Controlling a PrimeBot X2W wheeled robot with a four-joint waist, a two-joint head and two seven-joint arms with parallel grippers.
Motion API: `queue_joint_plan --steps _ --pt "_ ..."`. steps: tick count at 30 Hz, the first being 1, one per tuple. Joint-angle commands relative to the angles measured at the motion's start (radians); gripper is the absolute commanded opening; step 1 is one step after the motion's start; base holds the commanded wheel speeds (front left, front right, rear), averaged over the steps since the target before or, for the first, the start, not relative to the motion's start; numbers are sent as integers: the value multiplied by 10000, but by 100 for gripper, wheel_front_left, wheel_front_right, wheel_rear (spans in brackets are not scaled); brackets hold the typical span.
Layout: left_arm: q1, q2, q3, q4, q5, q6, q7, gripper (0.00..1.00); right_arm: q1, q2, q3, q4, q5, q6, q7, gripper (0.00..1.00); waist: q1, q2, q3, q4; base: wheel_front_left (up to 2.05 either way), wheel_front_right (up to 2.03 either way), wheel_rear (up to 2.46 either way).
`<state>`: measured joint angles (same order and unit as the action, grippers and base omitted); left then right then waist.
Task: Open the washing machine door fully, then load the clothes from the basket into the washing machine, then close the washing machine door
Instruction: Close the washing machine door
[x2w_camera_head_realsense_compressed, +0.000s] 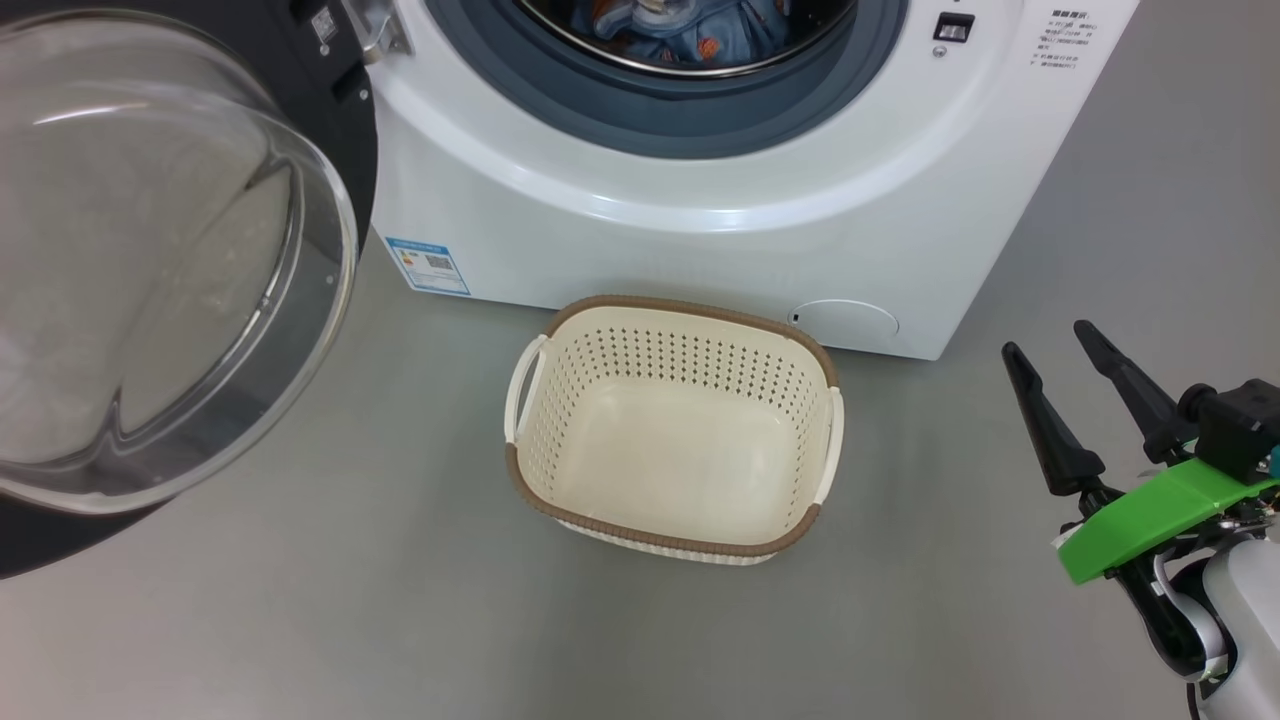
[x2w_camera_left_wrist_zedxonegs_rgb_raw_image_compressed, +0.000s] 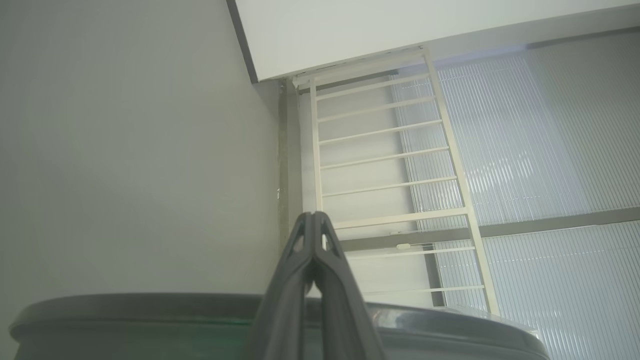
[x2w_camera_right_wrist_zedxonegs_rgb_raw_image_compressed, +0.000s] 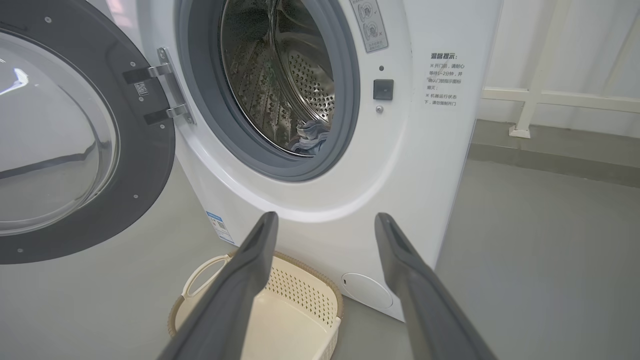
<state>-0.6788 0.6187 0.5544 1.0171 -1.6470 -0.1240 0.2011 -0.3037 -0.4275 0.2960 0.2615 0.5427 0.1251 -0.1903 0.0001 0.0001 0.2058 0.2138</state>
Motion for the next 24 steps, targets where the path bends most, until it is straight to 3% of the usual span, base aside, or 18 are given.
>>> queue_joint_plan --steps 1,12,16,24 --pt "-40 631 170 -122 -41 -66 157 0 -22 -193 36 -314 -138 56 41 100 -1 -1 72 -7 0 0 0" --pt "59 332 -66 48 45 -66 1092 0 59 -134 -182 -640 -353 56 348 100 -1 -1 183 23 0 0 0" --pt "312 212 -503 -78 177 -66 2351 0 122 -19 -217 -621 -401 56 361 100 -1 -1 33 41 0 0 0" --pt "913 236 -1052 -531 462 -67 3728 0 240 182 -144 -409 -302 56 183 100 -1 -1 -346 127 0 0 0"
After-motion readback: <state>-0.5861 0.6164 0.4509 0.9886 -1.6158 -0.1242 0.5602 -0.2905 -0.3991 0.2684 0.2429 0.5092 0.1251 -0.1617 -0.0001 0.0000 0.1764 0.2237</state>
